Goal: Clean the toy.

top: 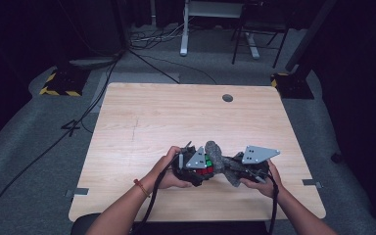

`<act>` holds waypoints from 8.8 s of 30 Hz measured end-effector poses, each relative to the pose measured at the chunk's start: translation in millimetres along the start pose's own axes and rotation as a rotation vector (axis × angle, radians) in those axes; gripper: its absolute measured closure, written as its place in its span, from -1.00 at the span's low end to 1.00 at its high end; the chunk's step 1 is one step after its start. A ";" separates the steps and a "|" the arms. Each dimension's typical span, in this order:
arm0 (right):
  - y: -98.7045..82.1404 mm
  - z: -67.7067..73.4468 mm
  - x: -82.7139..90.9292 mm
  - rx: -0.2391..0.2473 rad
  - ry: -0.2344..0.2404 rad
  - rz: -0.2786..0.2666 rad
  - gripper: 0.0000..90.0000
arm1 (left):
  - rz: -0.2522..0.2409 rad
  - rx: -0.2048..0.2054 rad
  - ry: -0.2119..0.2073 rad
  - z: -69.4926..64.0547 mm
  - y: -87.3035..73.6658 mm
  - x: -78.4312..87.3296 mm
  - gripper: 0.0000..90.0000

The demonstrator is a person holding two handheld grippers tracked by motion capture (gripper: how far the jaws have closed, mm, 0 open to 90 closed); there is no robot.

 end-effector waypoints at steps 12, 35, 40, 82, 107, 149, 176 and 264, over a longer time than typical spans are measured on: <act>-23.1 -12.6 -7.8 -0.087 0.038 0.073 0.72 | -0.104 0.007 -0.010 1.1 4.9 11.5 -0.26; -10.4 -0.6 6.9 -0.023 0.112 -0.034 0.72 | -0.031 -0.008 -0.012 2.6 -5.4 6.0 -0.27; -5.4 4.8 9.1 0.028 0.074 -0.024 0.72 | 0.016 -0.018 -0.005 0.8 -5.9 -2.0 -0.27; -10.8 -0.1 -7.2 -0.024 0.007 0.032 0.72 | -0.064 -0.003 0.004 2.6 6.3 11.0 -0.26; -10.0 0.9 -1.7 0.000 0.007 0.036 0.72 | -0.059 -0.022 -0.024 -3.4 8.3 9.5 -0.26; -21.2 7.6 -10.8 -0.049 0.144 0.012 0.71 | -0.091 -0.009 -0.014 1.3 2.9 17.1 -0.27; -24.0 12.3 -19.7 -0.025 0.152 0.055 0.71 | -0.139 -0.015 -0.026 -0.7 11.4 21.0 -0.26; -32.1 -6.7 -8.0 -0.087 0.073 0.028 0.72 | -0.080 -0.025 0.009 -2.8 11.1 15.5 -0.26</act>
Point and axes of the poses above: each handheld gripper's, and its own axes: x roughly backward along the jaws, y roughly out of its top, z roughly to its left, the point moved 4 cm from there along -x, roughly forward along the jaws, and after that the axes turned 6 degrees about -x, right-handed, at the moved point
